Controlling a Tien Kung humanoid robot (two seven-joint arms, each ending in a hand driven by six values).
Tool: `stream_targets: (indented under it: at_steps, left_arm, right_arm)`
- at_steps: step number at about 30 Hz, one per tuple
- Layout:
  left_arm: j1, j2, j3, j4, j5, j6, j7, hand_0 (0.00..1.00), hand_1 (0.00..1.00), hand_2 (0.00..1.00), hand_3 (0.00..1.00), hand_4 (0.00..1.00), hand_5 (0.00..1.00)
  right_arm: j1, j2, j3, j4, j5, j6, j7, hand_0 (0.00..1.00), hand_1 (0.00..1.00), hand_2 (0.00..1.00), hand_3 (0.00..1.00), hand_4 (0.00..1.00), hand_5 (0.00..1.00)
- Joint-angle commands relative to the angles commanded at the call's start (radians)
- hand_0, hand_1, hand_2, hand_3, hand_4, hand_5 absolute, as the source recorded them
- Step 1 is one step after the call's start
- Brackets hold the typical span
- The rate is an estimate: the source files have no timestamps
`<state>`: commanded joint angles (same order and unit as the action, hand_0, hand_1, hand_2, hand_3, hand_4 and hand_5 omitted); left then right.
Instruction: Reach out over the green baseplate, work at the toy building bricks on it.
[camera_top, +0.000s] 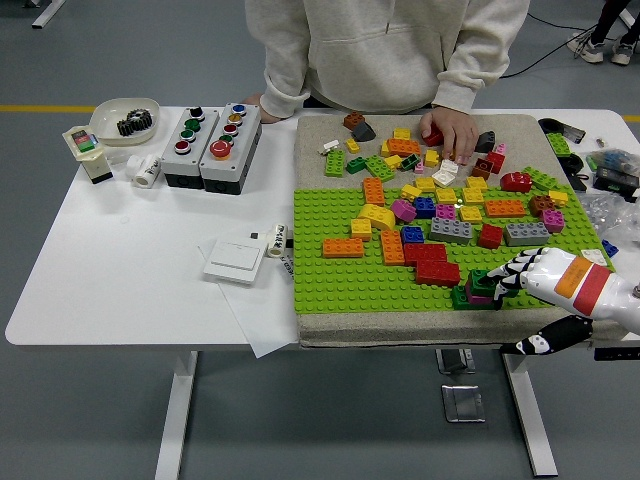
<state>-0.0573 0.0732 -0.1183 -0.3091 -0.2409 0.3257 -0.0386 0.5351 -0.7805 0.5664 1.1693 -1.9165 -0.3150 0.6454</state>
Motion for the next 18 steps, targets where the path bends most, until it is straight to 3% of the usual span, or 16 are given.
stream_targets:
  at_steps: [18]
  left_arm:
    - [-0.001, 0.001, 0.003, 0.0, -0.005, -0.001, -0.002, 0.628, 0.734, 0.717, 0.56, 0.6, 0.61]
  right_arm:
    - [0.002, -0.008, 0.01, 0.018, 0.004, -0.001, 0.0, 0.668, 0.639, 0.656, 0.536, 0.947, 0.716]
